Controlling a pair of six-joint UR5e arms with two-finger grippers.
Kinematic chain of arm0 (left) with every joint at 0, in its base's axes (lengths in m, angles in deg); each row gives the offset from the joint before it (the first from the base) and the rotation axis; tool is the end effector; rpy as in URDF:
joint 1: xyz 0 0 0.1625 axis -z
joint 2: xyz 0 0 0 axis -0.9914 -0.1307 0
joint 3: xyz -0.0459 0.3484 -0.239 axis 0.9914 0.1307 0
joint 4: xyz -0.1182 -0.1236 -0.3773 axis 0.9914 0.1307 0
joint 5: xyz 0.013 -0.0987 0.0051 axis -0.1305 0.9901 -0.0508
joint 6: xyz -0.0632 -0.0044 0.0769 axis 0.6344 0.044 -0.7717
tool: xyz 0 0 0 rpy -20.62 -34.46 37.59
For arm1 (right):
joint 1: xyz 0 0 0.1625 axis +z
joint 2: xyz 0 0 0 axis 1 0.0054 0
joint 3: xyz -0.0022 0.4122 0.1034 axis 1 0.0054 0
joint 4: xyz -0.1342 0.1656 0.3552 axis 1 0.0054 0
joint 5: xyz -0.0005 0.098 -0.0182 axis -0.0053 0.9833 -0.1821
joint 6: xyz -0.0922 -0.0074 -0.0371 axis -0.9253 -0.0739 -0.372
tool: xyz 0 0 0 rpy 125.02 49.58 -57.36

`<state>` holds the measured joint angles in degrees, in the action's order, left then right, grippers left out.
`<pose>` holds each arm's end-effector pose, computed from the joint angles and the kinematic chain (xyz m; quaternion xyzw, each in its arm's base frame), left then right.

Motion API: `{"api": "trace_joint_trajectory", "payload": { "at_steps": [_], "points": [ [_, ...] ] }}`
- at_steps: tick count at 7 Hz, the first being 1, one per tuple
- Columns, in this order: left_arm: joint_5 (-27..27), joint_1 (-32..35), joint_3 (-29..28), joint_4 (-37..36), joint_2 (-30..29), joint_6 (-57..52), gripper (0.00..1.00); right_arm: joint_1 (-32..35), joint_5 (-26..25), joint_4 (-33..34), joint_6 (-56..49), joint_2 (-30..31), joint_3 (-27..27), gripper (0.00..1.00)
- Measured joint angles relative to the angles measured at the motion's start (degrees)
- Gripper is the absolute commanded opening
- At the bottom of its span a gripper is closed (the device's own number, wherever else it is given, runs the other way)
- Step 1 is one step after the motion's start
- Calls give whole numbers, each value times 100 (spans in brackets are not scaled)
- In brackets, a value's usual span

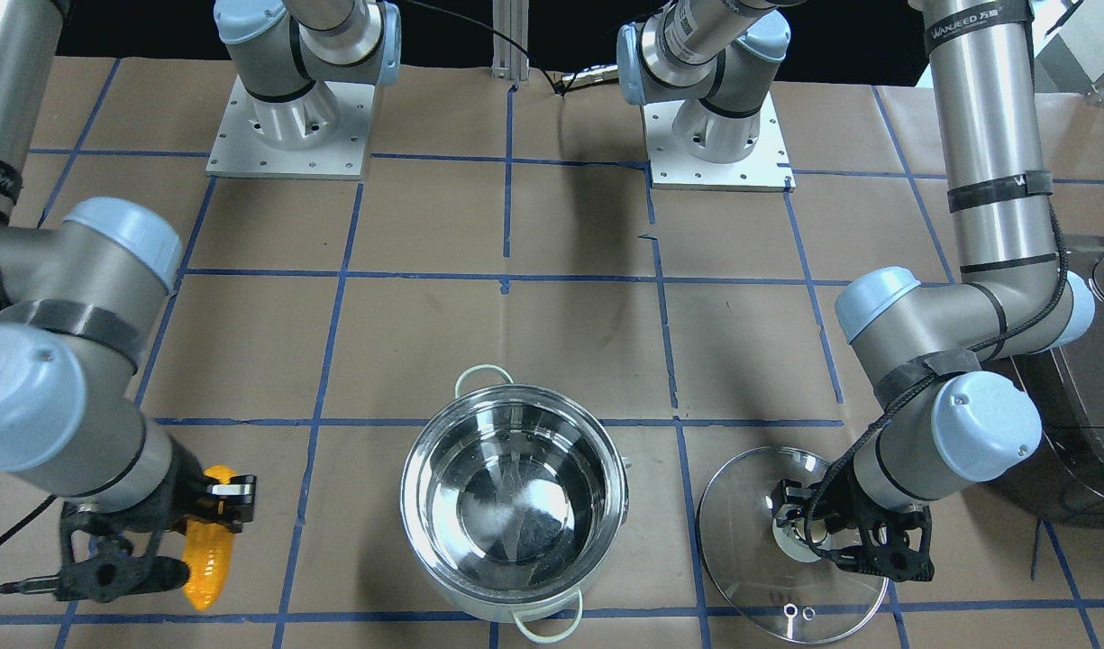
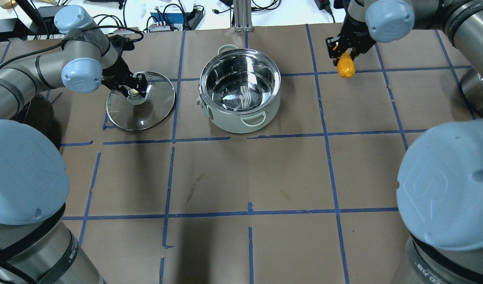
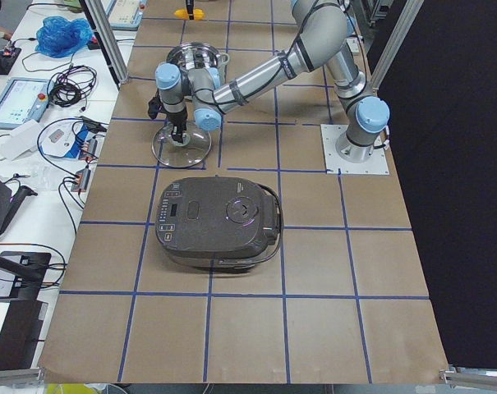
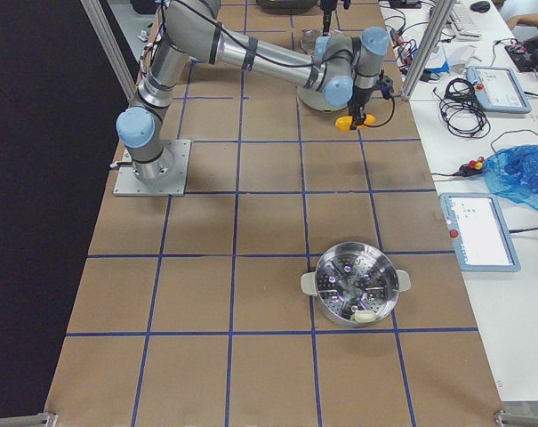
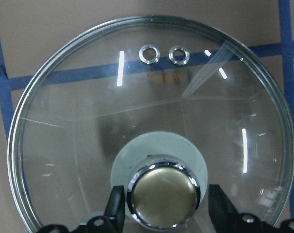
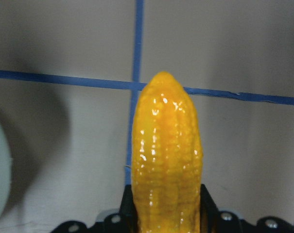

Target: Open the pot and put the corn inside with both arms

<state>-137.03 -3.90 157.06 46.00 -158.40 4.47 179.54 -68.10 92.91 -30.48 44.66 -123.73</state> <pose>-0.0019 -0.6960 0.2234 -0.0588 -0.9977 0.0202 0.0269 0.1308 -0.7065 0.3361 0.0587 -0.9978 0.0290 0.0047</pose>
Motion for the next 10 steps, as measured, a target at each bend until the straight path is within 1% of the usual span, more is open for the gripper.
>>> {"api": "trace_joint_trajectory", "payload": {
  "at_steps": [1,2,4,5,6,7,8,9,10],
  "points": [
    [-9,7,-42,96,101,8,100,492,16,-20,451,123,72,17],
    [-33,12,-87,394,338,14,100,1001,2,-12,1003,153,165,17],
    [-106,43,-102,1572,1256,16,100,1744,-35,74,1897,2,362,17],
    [-185,75,-45,2066,1701,13,100,1931,-34,182,2070,-167,412,17],
    [-258,130,44,2330,2033,13,100,2032,-18,359,2139,-418,428,17],
    [-293,227,120,2456,2285,18,100,2089,-21,528,2161,-634,435,18],
    [-313,362,211,2551,2498,35,100,2119,-37,657,2163,-759,425,23],
    [-322,522,276,2641,2648,125,100,2129,-55,724,2161,-839,400,65],
    [-327,700,286,2774,2768,297,100,2131,-65,757,2157,-902,374,100]
  ]
}}
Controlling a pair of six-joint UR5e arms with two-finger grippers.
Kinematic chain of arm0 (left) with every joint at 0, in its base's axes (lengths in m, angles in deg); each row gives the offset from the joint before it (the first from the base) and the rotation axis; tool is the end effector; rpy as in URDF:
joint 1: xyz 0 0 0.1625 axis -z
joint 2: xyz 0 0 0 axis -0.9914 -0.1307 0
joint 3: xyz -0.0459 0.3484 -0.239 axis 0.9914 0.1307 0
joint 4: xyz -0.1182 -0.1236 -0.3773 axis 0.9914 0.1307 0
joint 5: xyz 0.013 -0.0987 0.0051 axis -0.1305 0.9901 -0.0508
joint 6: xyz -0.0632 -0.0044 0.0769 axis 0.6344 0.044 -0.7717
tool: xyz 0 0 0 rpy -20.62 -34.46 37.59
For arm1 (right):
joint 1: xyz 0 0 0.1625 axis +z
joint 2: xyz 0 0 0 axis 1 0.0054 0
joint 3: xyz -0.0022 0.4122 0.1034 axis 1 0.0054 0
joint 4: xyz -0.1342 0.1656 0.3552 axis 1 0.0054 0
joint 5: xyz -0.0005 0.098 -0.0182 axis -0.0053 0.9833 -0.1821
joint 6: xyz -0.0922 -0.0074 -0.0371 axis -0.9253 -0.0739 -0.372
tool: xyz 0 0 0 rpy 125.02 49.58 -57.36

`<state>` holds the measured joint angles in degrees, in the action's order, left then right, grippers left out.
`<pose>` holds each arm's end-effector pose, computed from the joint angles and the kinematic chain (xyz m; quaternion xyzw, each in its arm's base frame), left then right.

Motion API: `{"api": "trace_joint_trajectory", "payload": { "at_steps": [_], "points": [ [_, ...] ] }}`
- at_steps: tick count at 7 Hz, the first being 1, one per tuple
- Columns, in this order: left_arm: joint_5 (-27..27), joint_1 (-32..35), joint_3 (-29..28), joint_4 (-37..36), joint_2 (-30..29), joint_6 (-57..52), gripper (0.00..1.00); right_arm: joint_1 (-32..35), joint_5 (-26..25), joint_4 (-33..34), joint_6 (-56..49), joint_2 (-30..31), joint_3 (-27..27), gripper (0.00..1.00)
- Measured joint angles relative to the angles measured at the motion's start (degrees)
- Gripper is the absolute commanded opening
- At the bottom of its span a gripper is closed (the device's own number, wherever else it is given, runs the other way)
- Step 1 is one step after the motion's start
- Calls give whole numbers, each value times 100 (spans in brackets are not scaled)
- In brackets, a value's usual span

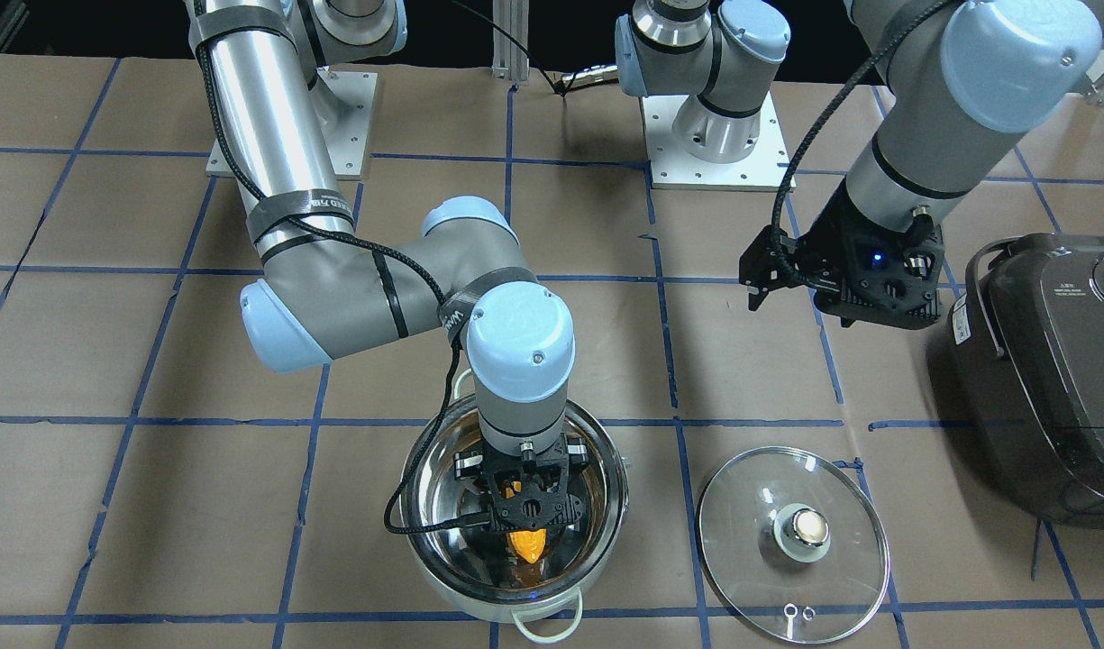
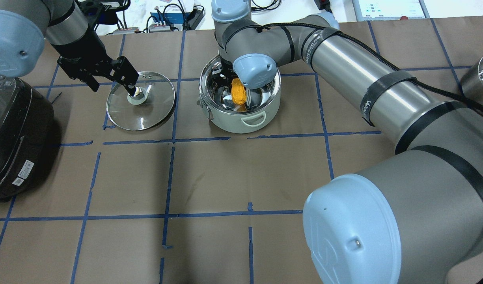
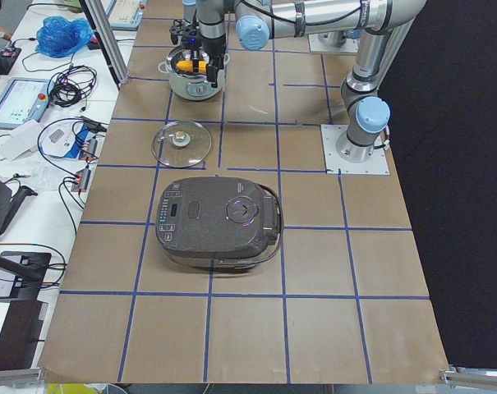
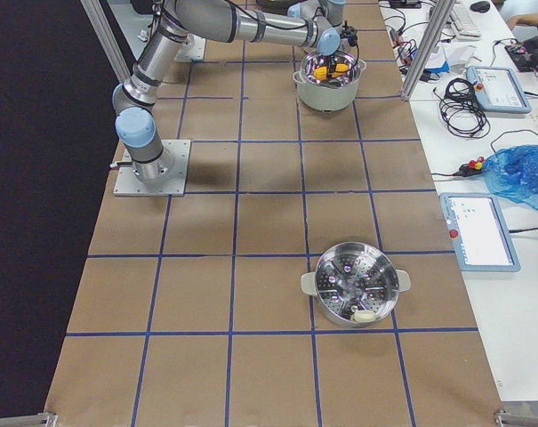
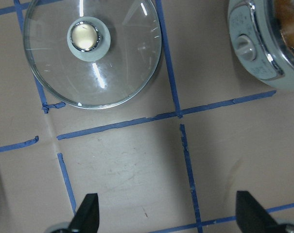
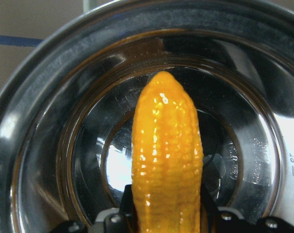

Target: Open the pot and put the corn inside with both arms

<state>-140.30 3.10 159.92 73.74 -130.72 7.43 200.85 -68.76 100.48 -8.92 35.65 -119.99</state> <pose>-0.0922 -0.5448 0.4499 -0.0936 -0.9955 -0.0122 0.0047 0.3946 -0.6553 0.2669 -0.0562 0.9972 -0.0496 0.0069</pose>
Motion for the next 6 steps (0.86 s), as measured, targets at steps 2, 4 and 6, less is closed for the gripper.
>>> {"api": "trace_joint_trajectory", "payload": {
  "at_steps": [2,4,6],
  "points": [
    [-77,191,25,159,124,156,100,-11,-6,11,-16,8,-27,100],
    [-107,207,-12,151,116,159,100,-92,-7,-175,-149,387,-73,100],
    [-108,205,-25,64,100,123,100,-502,-43,-1028,-512,1299,-185,100]
  ]
}}
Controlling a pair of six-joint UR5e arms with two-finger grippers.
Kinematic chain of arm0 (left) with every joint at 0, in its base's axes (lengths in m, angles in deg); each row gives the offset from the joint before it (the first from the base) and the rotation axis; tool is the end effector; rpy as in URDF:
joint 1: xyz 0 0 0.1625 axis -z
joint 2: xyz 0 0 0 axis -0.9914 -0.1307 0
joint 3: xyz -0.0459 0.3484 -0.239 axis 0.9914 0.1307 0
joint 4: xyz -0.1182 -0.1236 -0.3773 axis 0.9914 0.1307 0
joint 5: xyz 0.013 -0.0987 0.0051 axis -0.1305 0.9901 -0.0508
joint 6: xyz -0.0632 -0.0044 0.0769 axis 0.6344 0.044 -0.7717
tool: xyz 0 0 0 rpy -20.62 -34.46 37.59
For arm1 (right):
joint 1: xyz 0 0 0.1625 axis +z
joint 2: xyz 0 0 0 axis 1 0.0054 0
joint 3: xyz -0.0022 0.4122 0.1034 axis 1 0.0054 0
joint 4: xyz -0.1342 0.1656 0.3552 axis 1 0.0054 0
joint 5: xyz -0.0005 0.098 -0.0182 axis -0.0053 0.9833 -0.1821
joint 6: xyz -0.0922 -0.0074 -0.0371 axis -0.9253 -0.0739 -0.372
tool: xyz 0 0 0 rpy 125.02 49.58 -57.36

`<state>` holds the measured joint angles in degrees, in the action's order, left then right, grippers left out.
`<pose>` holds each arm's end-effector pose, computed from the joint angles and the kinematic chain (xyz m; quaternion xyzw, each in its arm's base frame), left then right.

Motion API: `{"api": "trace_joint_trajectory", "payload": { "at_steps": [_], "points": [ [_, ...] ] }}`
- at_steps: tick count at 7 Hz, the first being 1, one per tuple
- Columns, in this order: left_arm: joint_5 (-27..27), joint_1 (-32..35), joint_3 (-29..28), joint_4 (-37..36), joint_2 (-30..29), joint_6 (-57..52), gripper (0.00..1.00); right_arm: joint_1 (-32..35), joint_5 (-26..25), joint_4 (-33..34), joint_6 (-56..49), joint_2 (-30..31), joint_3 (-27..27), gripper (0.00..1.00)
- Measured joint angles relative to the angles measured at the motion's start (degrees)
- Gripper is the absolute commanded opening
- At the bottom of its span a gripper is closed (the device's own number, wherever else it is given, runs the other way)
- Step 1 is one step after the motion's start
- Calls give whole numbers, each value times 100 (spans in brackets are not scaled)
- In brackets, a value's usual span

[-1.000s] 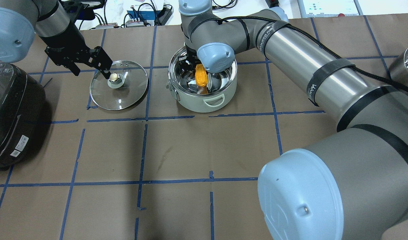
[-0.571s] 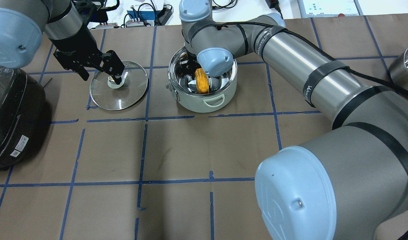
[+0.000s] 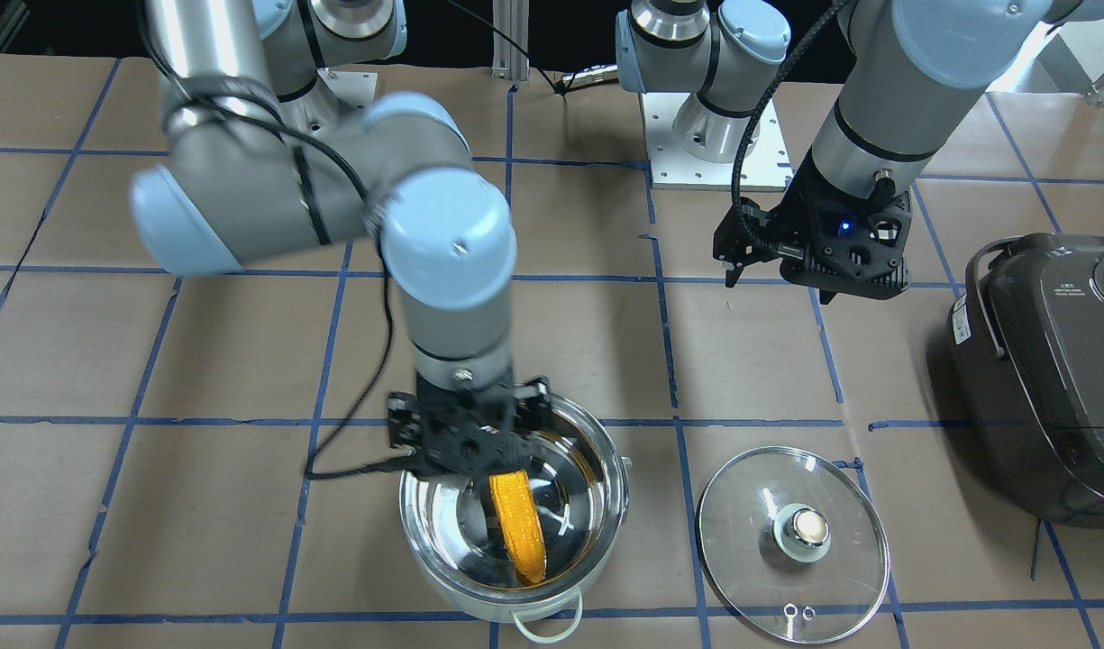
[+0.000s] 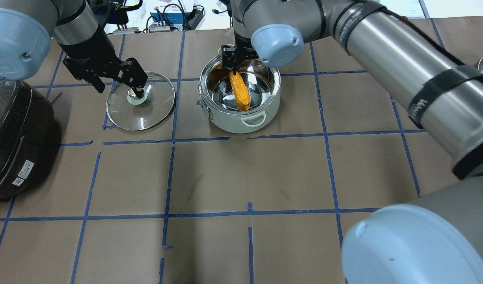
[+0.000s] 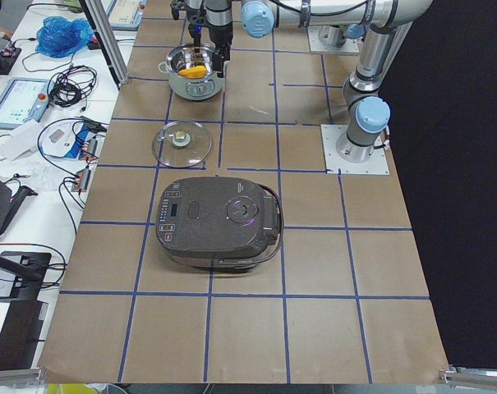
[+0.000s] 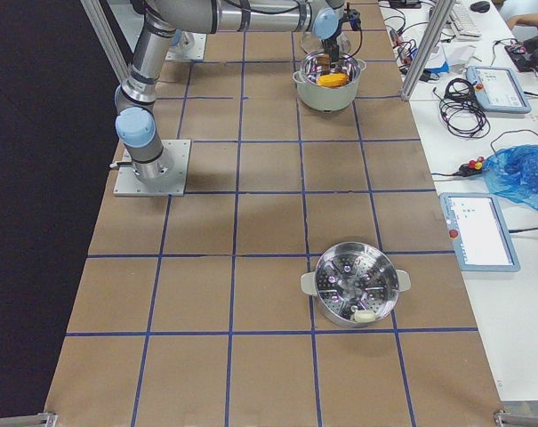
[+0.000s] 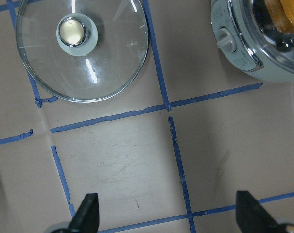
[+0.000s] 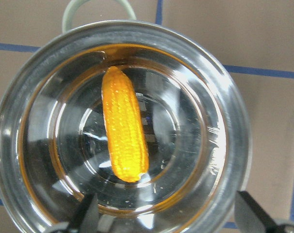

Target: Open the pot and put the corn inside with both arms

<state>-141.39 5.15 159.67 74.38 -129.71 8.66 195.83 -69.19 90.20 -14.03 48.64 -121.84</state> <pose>-0.1100 -0.5353 0.4603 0.1008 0.9949 0.0083 0.0058 0.3183 -0.6295 0.3959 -0.0566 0.9967 -0.0581 0.0005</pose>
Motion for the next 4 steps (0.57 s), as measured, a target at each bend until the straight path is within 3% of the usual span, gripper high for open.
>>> {"api": "trace_joint_trajectory", "payload": {
  "at_steps": [2,4],
  "points": [
    [0,-11,-4,-65,0,-26,100,-575,-9,-1003,-597,1206,-472,100],
    [-6,-33,-13,-71,23,-1,100,-828,80,-1446,-600,1983,-1145,100]
  ]
}}
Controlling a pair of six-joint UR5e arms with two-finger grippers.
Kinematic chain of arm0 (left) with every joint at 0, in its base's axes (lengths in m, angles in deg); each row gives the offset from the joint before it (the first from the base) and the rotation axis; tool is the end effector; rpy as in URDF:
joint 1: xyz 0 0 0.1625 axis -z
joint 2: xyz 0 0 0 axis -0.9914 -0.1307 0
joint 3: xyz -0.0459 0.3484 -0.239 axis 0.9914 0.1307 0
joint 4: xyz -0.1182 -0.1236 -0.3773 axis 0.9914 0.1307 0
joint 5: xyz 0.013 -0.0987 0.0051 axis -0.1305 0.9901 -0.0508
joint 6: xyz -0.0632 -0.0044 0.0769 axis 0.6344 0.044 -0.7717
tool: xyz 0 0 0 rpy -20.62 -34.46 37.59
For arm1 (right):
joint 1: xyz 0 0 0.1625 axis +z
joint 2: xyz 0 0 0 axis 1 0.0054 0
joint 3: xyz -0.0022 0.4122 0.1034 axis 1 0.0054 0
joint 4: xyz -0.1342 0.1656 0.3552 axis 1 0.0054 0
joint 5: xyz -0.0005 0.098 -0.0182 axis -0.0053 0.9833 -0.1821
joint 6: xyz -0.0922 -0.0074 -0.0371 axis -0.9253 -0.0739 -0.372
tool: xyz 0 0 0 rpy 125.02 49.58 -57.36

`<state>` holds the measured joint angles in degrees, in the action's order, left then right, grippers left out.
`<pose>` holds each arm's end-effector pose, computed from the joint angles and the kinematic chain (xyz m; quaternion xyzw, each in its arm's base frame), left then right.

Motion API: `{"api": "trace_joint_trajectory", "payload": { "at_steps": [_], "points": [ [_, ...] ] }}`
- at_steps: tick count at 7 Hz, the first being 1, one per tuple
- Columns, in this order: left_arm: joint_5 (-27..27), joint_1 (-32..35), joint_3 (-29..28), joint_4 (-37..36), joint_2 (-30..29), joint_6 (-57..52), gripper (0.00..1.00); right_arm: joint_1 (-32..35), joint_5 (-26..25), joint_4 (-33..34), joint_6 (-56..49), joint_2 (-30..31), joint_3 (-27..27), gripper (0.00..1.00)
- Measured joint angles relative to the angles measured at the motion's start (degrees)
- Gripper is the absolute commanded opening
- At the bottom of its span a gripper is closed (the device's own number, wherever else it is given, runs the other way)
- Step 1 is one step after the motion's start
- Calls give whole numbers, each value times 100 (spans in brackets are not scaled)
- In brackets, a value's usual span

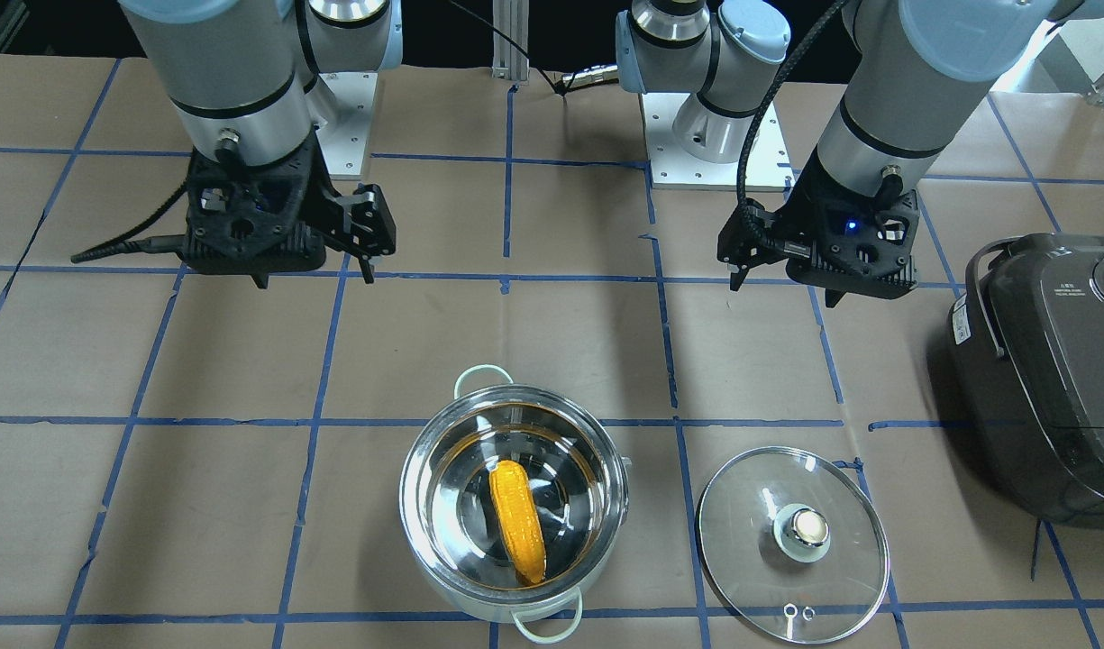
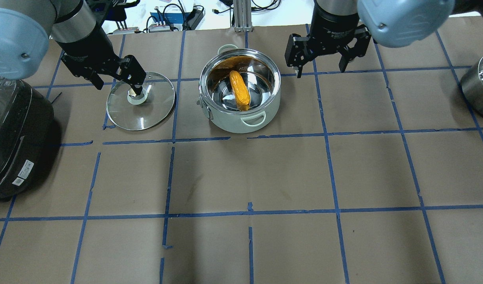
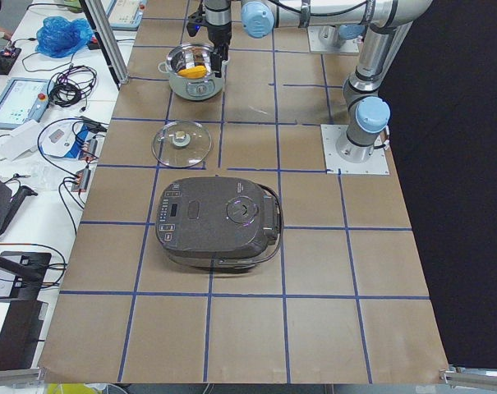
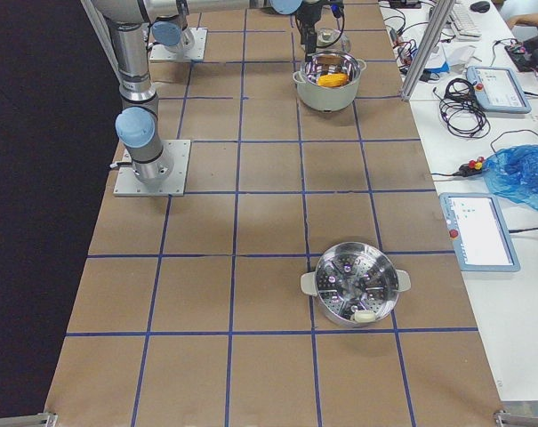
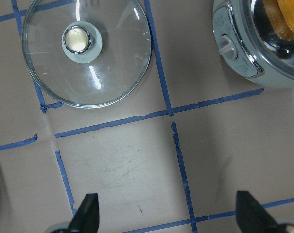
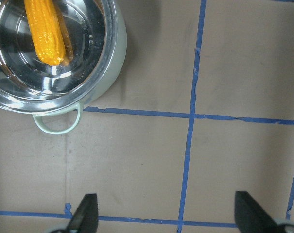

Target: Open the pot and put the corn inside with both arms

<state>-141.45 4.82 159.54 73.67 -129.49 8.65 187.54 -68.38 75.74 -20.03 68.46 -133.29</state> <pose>-0.1068 -0.5363 0.4647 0.0979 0.9952 -0.0007 0.0076 0.2057 -0.5246 0.4854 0.0375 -0.9993 0.0042 0.0049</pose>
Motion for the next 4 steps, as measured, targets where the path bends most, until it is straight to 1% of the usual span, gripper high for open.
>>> {"api": "trace_joint_trajectory", "payload": {
  "at_steps": [1,2,4],
  "points": [
    [-2,-7,-9,1,19,40,100,-61,25,-9,-3,156,-164,100],
    [-5,-13,-20,-1,31,115,100,-138,39,-4,-23,217,-211,100],
    [-11,-19,-28,3,40,366,100,-284,39,7,-59,258,-187,100]
  ]
}}
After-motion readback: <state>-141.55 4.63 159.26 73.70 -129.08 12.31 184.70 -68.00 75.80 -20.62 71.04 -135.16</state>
